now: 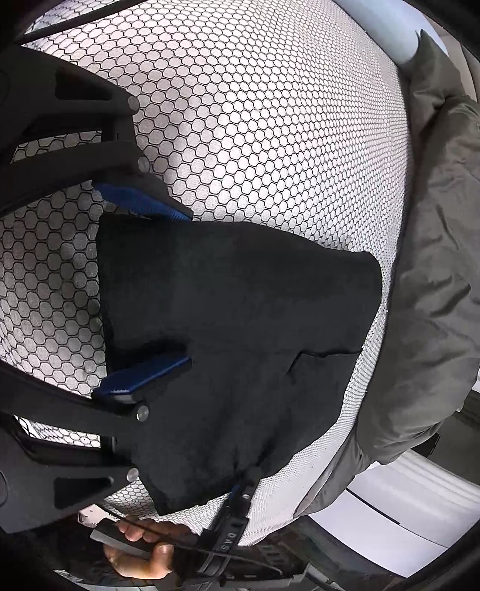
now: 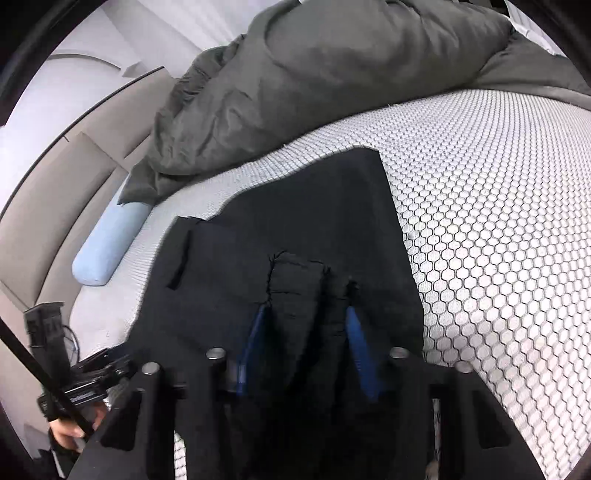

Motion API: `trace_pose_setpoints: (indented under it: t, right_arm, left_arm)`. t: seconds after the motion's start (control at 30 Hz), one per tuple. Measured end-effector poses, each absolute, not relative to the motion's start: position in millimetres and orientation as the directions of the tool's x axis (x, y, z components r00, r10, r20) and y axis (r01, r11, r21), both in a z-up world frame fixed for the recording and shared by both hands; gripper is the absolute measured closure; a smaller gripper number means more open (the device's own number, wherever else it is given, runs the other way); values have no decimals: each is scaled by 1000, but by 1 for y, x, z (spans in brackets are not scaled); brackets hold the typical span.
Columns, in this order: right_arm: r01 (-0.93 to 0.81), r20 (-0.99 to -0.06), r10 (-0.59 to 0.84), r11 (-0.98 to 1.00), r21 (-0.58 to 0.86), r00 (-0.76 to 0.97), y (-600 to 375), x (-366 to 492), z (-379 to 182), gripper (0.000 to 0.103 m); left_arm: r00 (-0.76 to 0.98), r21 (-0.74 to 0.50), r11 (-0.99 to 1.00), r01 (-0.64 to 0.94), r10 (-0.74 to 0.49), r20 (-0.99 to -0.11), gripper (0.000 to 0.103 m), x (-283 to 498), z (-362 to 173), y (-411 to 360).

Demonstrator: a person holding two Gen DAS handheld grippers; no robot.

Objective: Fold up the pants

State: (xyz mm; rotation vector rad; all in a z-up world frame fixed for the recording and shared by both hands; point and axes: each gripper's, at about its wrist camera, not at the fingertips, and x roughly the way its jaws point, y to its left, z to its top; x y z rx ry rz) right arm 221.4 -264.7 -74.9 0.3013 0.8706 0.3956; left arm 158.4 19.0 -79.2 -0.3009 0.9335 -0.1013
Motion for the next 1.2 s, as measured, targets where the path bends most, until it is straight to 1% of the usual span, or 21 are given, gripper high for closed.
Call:
trace_pose_setpoints:
  t: [0.03, 0.07, 0.1, 0.17, 0.2, 0.23, 0.3, 0.37, 0.43, 0.47, 0.57, 0.7, 0.77, 0.8, 0.83, 0.87, 0.9, 0.93, 1.03, 1.13, 1.2]
  right_arm:
    - [-226, -657, 439, 894, 387, 612, -263, 218, -68, 86]
    - [-245, -643, 432, 899, 363, 633, -262, 215, -62, 90]
    - [-273, -617, 422, 905, 325, 665, -258, 208, -49, 93]
    - [-303, -592, 409, 913, 275, 694, -251, 201, -37, 93]
    - [-297, -607, 386, 923, 246, 695, -248, 202, -41, 93]
    - [-263, -644, 340, 940, 217, 685, -248, 209, -52, 93]
    - [-209, -698, 294, 956, 207, 653, -251, 220, -73, 89]
    - [-195, -697, 315, 949, 249, 644, -258, 218, -74, 83]
    - [-199, -665, 334, 941, 273, 668, -263, 202, -60, 63]
    - [-232, -640, 375, 925, 300, 671, -265, 191, -55, 61]
    - [-342, -594, 531, 846, 409, 604, -271, 164, -54, 60]
    - [-320, -633, 572, 819, 476, 521, -273, 153, -78, 60]
    - [-325, -625, 596, 801, 502, 504, -274, 154, -83, 60]
    - [-335, -625, 594, 803, 493, 507, -274, 153, -83, 61]
    - [-344, -627, 584, 811, 473, 516, -273, 153, -81, 72]
    - [-350, -637, 558, 830, 434, 532, -270, 153, -79, 80]
    - [-362, -643, 547, 837, 411, 535, -266, 152, -78, 91]
    - [-378, -646, 527, 849, 369, 552, -261, 150, -76, 94]
    - [-413, -612, 520, 852, 321, 596, -258, 134, -66, 98]
    - [-440, -540, 552, 833, 335, 635, -273, 119, -43, 98]
    - [-431, -548, 537, 843, 323, 641, -277, 118, -43, 98]
  left_arm:
    - [593, -305, 951, -40, -223, -773, 34, 159, -80, 20]
    - [592, -309, 950, -37, -228, -773, 34, 160, -80, 20]
    - [591, -309, 950, -35, -230, -773, 34, 162, -82, 21]
    - [590, -304, 952, -30, -229, -774, 33, 164, -84, 21]
    - [589, -304, 952, -27, -230, -774, 33, 165, -84, 21]
    - [588, -307, 951, -24, -235, -774, 32, 165, -84, 20]
    - [589, -304, 952, -21, -234, -774, 32, 167, -83, 20]
    - [593, -302, 953, -25, -229, -772, 32, 167, -82, 23]
    - [604, -305, 952, -24, -229, -763, 32, 164, -79, 26]
    - [612, -305, 952, -22, -228, -757, 32, 162, -77, 27]
    - [635, -311, 950, -26, -225, -739, 32, 157, -70, 33]
    - [659, -329, 943, -53, -214, -721, 32, 154, -64, 47]
    - [671, -341, 937, -71, -208, -712, 32, 152, -61, 55]
    - [680, -353, 932, -83, -206, -704, 32, 152, -59, 60]
    - [690, -366, 925, -98, -202, -695, 32, 152, -57, 67]
    - [697, -375, 920, -112, -196, -689, 32, 152, -56, 71]
    - [704, -386, 913, -129, -190, -685, 32, 151, -57, 78]
    - [708, -398, 905, -149, -183, -682, 32, 150, -57, 84]
    - [711, -422, 888, -182, -177, -680, 32, 148, -59, 93]
    - [710, -412, 893, -178, -173, -682, 32, 147, -60, 94]
    - [704, -406, 897, -173, -176, -689, 32, 149, -62, 93]
